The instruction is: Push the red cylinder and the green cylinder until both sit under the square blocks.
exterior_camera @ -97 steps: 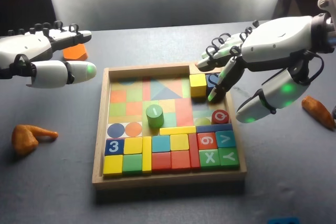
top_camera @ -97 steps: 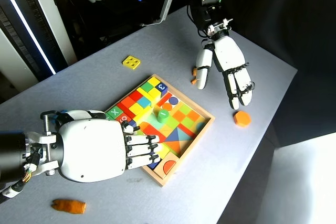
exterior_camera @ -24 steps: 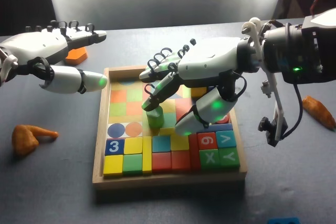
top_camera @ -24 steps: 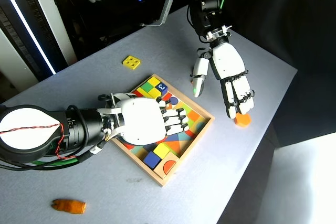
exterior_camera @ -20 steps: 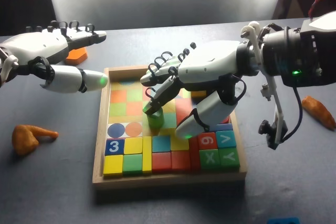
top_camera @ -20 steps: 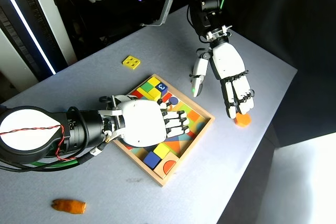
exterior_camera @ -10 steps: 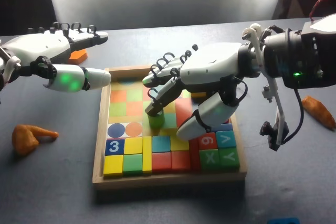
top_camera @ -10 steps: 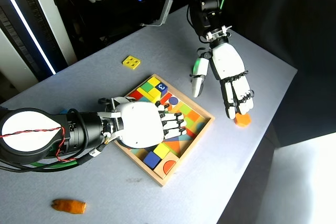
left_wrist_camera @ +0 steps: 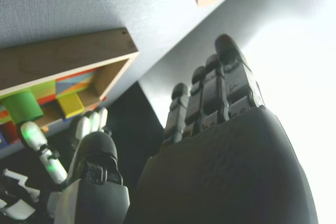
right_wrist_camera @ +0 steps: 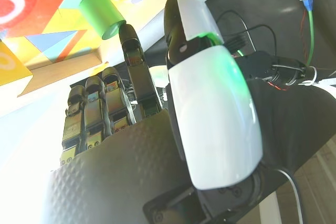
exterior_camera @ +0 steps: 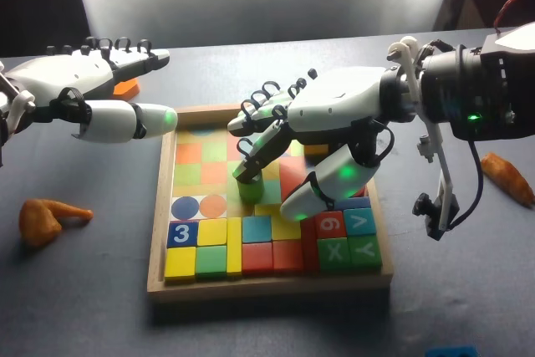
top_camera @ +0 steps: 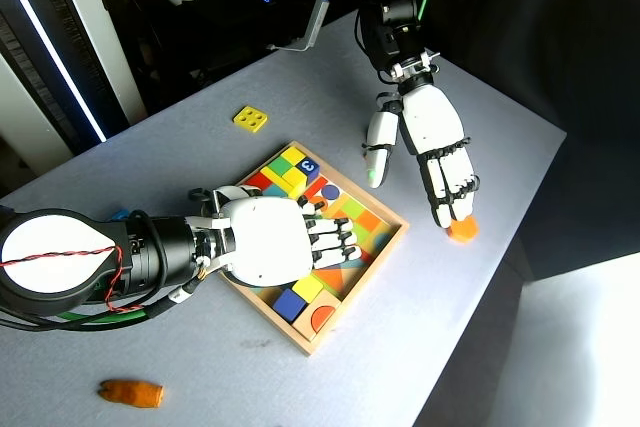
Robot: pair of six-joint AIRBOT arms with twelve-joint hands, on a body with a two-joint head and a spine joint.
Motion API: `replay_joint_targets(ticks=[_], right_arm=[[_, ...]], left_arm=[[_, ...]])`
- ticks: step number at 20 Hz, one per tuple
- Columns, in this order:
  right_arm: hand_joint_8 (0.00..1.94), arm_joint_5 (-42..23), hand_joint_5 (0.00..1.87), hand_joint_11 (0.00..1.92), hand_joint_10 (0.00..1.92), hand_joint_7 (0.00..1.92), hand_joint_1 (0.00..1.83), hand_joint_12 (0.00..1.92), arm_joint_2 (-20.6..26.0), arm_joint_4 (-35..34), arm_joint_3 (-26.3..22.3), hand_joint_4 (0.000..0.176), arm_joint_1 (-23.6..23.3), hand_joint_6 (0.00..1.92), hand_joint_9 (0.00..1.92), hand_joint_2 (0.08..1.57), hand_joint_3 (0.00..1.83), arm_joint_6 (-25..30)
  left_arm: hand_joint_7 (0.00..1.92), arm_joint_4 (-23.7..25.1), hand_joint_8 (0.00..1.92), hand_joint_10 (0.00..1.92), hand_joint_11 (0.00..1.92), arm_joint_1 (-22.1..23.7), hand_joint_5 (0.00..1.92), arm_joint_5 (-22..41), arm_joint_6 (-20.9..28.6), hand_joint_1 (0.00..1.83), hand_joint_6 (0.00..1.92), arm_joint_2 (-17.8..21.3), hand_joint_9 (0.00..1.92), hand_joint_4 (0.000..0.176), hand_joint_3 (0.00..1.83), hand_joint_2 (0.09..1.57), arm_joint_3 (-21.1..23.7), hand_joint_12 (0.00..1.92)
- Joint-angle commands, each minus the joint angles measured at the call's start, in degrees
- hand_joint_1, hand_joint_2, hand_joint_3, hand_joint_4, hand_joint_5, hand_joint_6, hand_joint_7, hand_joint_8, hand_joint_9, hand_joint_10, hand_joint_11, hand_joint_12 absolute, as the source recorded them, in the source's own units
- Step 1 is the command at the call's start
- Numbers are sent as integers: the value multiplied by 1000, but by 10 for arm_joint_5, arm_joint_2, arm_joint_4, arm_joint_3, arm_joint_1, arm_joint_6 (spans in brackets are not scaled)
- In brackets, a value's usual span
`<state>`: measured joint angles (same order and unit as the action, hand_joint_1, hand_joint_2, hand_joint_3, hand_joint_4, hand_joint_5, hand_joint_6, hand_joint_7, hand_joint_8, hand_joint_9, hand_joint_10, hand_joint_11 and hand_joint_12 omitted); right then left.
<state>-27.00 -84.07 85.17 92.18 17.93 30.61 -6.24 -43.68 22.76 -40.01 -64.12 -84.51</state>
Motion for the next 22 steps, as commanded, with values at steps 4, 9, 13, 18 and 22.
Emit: replay_joint_targets(ticks=[4, 9, 13, 18, 22], right_arm=[[1, -24, 564, 25, 0, 12, 439, 35, 2, -22, 2, 138, -1, 7, 0, 1098, 0, 6], [1, -31, 575, 33, 0, 14, 436, 56, 4, -7, 3, 147, -2, 6, 0, 1099, 0, 22], [2, -33, 606, 0, 0, 34, 464, 216, 7, -4, 2, 131, -3, 3, 0, 1099, 0, 26], [2, -33, 601, 0, 0, 27, 440, 211, 10, 1, 2, 129, -4, 1, 0, 1108, 1, 30], [0, -34, 588, 0, 0, 3, 423, 157, 15, 16, 2, 130, -5, 0, 0, 1116, 1, 45]], left_arm=[[0, -4, 0, 0, 65, 5, 50, 63, 2, 167, 9, -1, 0, 131, 1, 1210, -5, 39], [0, -4, 0, 0, 34, 3, 40, 63, 2, 159, 1, 0, 0, 130, 0, 1196, -4, 16], [0, -4, 0, 8, 0, 2, 20, 63, 2, 101, 4, 0, 9, 113, 0, 1264, -4, 794], [0, -4, 0, 2, 0, 1, 16, 63, 2, 0, 3, 1, 6, 118, 0, 1319, -3, 504], [0, -4, 0, 0, 0, 0, 48, 63, 2, 327, 1, 3, 0, 146, 3, 1333, -2, 172]])
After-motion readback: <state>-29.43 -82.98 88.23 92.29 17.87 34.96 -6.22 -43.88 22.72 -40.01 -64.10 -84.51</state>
